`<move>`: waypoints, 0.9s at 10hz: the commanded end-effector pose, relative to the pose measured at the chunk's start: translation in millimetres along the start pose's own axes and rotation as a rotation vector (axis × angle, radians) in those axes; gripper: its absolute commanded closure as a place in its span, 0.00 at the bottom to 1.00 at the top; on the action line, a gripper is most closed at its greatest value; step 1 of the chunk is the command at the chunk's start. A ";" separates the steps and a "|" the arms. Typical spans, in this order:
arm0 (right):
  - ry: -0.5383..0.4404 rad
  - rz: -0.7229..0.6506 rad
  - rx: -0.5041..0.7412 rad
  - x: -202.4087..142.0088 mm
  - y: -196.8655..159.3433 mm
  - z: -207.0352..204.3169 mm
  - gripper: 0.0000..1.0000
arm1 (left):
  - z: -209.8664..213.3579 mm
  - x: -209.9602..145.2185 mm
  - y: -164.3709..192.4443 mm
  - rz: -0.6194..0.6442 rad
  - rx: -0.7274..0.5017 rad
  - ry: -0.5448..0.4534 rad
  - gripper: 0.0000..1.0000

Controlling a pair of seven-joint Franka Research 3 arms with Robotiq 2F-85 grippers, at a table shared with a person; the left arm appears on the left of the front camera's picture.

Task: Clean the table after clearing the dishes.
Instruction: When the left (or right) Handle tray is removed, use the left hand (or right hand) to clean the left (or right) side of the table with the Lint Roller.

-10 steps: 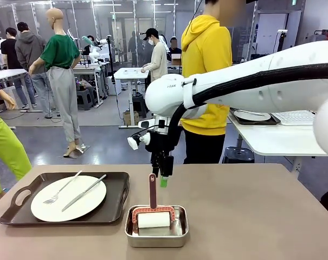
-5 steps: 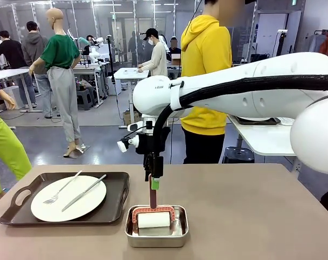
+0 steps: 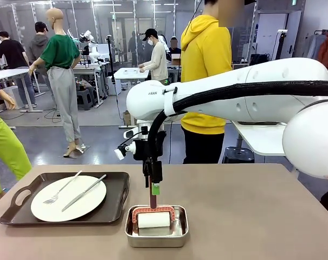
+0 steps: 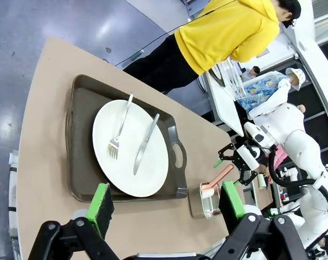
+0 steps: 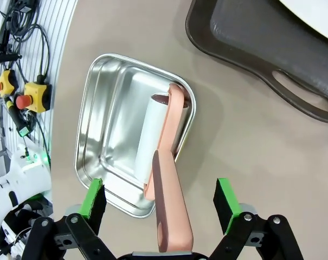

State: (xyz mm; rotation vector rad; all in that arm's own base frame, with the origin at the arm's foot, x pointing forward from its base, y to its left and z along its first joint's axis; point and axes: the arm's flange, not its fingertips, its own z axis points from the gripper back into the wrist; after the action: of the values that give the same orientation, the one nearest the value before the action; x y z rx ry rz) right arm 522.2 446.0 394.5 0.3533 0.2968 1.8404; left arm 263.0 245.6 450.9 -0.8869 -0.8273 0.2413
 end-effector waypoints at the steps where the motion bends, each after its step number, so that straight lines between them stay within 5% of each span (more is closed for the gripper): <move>1: 0.032 -0.038 0.001 10.0 -1.1 1.9 0.11 | 1.6 -0.2 1.7 -0.012 -0.001 0.003 0.00; 5: 0.047 -0.057 0.026 12.1 -0.9 -1.8 1.00 | 1.6 -0.2 1.7 -0.012 -0.001 0.003 0.00; 9: 0.048 -0.055 0.024 12.9 1.4 -1.4 1.00 | 1.6 -0.2 1.7 -0.012 -0.001 0.003 0.00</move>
State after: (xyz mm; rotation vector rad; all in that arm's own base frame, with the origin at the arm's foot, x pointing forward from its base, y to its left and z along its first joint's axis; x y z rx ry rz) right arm 517.8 449.0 391.9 0.3375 0.3325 1.8060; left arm 263.0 245.6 450.9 -0.8869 -0.8272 0.2413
